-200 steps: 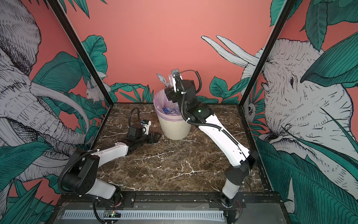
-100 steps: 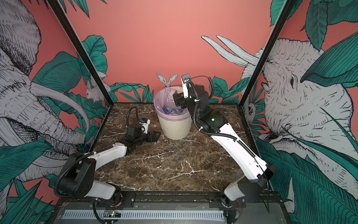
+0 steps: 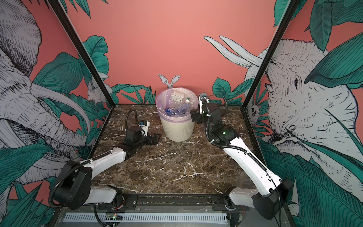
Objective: Throw the plastic bottles in the bin
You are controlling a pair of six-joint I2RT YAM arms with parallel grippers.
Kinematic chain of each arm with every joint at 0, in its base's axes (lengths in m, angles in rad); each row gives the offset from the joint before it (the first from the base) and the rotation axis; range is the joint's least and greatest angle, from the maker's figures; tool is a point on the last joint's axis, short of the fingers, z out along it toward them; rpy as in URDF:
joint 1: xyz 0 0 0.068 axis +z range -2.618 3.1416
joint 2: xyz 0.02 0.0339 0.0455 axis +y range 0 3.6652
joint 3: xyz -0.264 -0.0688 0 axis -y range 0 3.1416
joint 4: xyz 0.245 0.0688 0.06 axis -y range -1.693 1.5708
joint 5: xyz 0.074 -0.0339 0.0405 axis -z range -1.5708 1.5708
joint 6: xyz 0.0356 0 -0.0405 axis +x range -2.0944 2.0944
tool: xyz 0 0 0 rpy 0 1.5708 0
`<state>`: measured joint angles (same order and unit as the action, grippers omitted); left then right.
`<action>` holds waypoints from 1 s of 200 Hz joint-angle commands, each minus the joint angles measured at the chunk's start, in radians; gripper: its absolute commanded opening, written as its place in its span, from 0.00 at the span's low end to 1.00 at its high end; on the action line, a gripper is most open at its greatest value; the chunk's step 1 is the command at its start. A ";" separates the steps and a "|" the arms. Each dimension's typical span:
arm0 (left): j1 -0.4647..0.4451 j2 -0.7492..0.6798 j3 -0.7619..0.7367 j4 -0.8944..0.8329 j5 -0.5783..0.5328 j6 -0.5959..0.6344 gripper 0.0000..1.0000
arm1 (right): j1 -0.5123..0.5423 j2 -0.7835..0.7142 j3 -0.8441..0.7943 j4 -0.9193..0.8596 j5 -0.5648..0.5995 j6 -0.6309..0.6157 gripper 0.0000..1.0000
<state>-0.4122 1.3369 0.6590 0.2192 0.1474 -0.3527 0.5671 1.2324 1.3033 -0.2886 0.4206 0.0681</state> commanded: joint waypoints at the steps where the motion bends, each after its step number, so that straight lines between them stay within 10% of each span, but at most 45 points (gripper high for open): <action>1: 0.006 -0.063 -0.032 0.002 -0.057 0.025 1.00 | -0.065 -0.069 -0.083 0.023 -0.059 0.100 0.99; 200: 0.145 -0.304 -0.185 0.053 -0.199 -0.013 0.99 | -0.475 -0.175 -0.540 0.038 -0.151 0.308 0.99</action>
<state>-0.2874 1.0534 0.4988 0.2386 -0.0429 -0.3363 0.1150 1.0271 0.7887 -0.2985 0.2539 0.3431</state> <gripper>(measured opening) 0.994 0.988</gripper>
